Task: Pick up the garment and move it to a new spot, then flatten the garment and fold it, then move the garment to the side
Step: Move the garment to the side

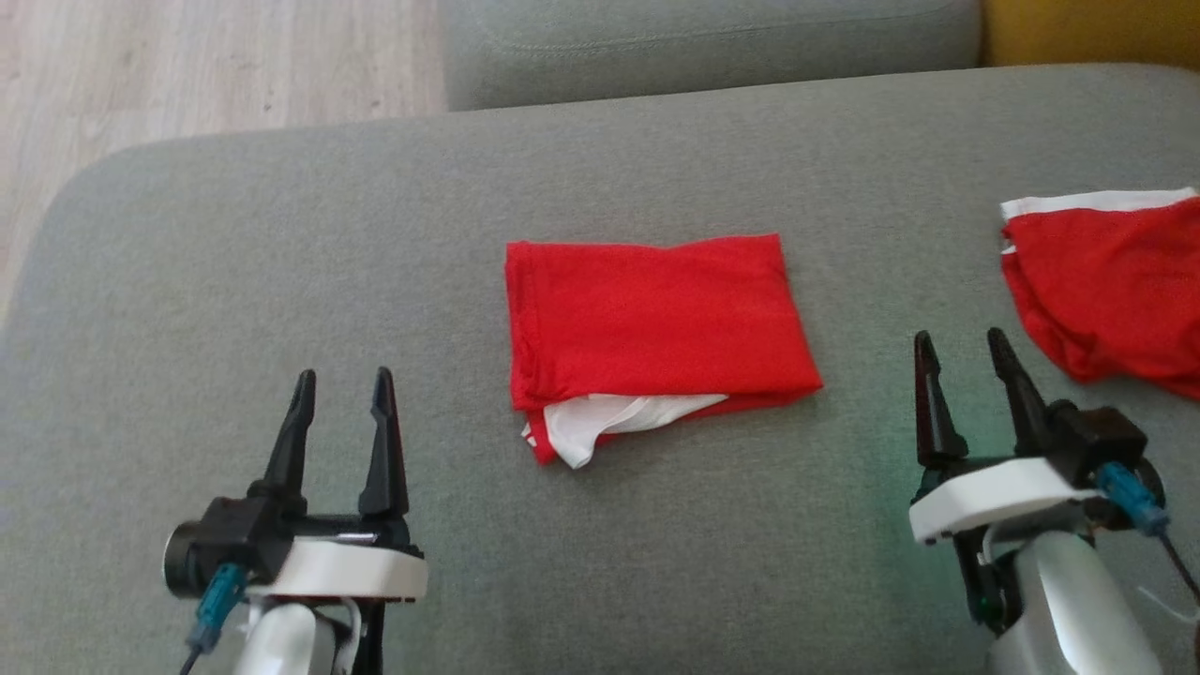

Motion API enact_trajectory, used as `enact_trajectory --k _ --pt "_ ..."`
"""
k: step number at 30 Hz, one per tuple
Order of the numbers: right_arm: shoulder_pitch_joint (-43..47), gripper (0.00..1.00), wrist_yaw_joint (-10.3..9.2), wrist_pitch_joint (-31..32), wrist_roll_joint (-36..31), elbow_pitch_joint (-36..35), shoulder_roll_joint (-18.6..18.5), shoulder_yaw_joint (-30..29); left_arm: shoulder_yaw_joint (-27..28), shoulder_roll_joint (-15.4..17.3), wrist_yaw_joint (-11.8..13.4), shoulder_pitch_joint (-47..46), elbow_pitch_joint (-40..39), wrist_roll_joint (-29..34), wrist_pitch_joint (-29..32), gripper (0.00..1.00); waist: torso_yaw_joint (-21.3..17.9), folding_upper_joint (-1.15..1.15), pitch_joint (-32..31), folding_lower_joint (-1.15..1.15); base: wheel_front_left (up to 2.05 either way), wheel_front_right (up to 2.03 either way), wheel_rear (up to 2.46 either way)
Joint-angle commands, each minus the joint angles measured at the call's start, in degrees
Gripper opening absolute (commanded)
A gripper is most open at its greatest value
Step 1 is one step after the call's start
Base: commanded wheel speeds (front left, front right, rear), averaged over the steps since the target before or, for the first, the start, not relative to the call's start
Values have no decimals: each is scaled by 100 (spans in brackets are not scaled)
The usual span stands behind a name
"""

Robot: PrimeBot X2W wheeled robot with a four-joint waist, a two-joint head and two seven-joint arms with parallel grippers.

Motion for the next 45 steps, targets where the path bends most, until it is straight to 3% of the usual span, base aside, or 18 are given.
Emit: enact_trajectory --k 1,10,24,25,26,27,39,45 --pt "-364 100 -5 -62 5 -111 -10 92 130 21 -7 -281 -188 -8 -54 100 123 0 97 0 0 0 0" --pt "-1078 100 -5 286 32 489 -10 279 -42 21 56 -611 -172 -58 -54 100 472 0 520 0 0 0 0" --pt "-2231 100 -5 1123 -40 2664 -10 467 -353 21 118 -1012 -68 -169 -54 100 904 0 982 0 0 0 0" --pt "-2262 83 -5 1133 -38 2777 -10 490 -353 21 121 -1015 -62 -171 -54 100 908 0 976 0 0 0 0" --pt "-2296 28 -5 1127 -93 2879 -10 492 -345 21 126 -1013 -56 -171 -54 100 901 0 961 0 0 0 0" --pt "-2324 0 -5 1081 -179 2954 -10 514 -336 21 129 -1004 -47 -155 -54 100 886 0 930 0 0 0 0" --pt "-2333 0 -5 247 -1326 2886 -48 168 -459 21 164 -763 -112 -64 -54 100 245 0 310 0 0 0 0" --pt "-2354 0 -5 362 -1878 2415 -641 225 -507 21 212 -725 -208 -62 -54 100 -141 0 273 0 0 0 0"
